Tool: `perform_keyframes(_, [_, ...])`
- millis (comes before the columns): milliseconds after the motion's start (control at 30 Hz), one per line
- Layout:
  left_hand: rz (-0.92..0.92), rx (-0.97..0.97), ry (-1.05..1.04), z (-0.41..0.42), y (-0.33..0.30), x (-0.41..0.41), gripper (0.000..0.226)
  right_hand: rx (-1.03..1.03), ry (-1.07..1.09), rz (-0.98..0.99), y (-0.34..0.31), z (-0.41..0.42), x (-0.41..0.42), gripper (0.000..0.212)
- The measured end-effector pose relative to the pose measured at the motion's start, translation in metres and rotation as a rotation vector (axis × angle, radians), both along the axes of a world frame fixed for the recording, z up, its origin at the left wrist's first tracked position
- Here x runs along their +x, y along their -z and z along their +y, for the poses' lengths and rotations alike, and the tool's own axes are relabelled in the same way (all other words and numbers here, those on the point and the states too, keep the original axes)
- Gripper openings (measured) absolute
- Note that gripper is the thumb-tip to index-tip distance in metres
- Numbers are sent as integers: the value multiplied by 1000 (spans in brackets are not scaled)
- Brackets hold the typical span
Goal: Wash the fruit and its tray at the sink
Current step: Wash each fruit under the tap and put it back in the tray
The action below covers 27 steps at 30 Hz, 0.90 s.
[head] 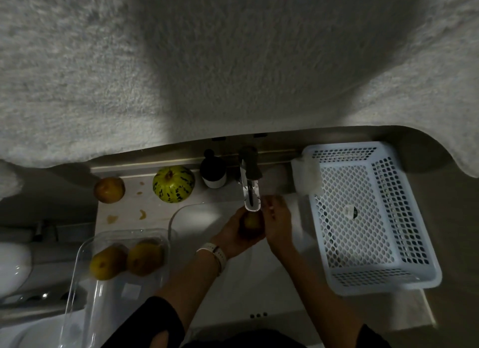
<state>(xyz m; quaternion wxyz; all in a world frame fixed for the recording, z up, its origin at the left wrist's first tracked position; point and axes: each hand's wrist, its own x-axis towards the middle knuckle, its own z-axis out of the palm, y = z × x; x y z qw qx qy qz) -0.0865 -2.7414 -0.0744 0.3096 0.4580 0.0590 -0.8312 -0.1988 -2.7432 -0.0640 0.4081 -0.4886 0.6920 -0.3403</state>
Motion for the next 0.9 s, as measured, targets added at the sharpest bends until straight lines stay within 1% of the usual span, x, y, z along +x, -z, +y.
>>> perform_keyframes(33, [-11,6,16,0,1,-2,35,88,-28,-32,6,4,6,13])
perform_keyframes(100, [-63,51,42,-1,1,-5,39,190,-44,-90,13,8,17,20])
perform_keyframes(233, [-137,85,16,-5,7,0,40,277,-12,-68,22,0,35,32])
perform_keyframes(300, [-177,82,2,-9,12,4,44,330,94,-106,26,-9,40,27])
perform_keyframes(367, [-260,65,24,-13,13,4,53,374,190,-170,29,-16,44,15])
perform_keyframes(400, [-329,45,43,-14,16,2,53,397,235,-214,30,-19,44,10])
perform_keyframes(467, [-521,-37,114,-15,19,-2,43,438,312,-290,29,-20,44,20])
perform_keyframes(533, [-698,-169,220,-11,24,-7,32,448,330,-321,28,-18,40,20])
perform_keyframes(600, [-795,-255,265,-4,28,-9,25,423,305,-300,26,-16,37,15])
perform_keyframes(667, [-834,-286,272,-1,30,-10,24,388,254,-233,22,-14,35,18])
perform_keyframes(767, [-827,-314,312,-9,24,-11,30,293,177,-170,18,-11,33,18])
perform_keyframes(800, [-775,-271,308,-13,20,-12,34,254,150,-167,17,-9,33,14])
perform_keyframes(900, [-472,-65,196,-16,12,-6,46,163,62,-181,16,-3,30,8])
